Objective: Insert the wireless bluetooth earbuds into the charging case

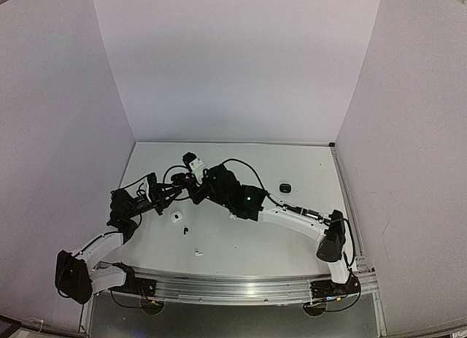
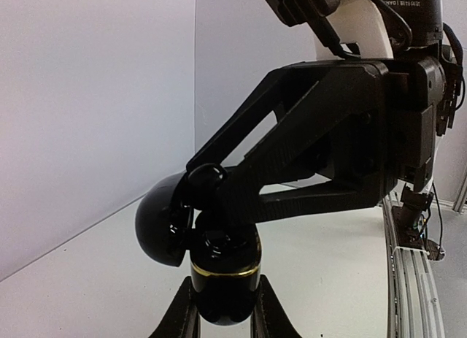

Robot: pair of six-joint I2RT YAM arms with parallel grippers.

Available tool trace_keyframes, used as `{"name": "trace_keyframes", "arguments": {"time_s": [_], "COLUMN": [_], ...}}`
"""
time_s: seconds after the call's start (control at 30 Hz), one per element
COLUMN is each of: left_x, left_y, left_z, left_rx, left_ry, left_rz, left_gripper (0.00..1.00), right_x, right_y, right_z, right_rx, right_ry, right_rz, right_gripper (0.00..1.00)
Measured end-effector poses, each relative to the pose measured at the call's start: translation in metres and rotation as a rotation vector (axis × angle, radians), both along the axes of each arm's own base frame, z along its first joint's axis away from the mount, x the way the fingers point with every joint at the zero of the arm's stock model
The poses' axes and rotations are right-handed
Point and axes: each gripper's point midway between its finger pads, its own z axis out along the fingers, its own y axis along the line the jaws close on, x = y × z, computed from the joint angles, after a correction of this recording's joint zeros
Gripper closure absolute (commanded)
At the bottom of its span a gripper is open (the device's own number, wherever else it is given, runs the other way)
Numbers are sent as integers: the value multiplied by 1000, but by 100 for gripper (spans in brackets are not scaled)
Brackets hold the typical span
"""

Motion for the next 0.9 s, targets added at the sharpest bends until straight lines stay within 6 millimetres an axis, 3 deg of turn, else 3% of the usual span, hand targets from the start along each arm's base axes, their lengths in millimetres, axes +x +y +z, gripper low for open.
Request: {"name": "trace_keyframes", "arguments": {"time_s": [0.33,0.9], "left_x": [0,6], "left_y": [0,3], "left_z": [2,5], "left_rx": [-3,-30], "left_ry": [-7,16], "left_rz": [0,37], "left_gripper": [100,100], "right_x": [-2,-16], "right_y": [0,7], "right_z": [0,7], "right_rx": [19,36], "right_ry": [30,69], "right_rz": [35,142], "right_gripper": [71,45]}}
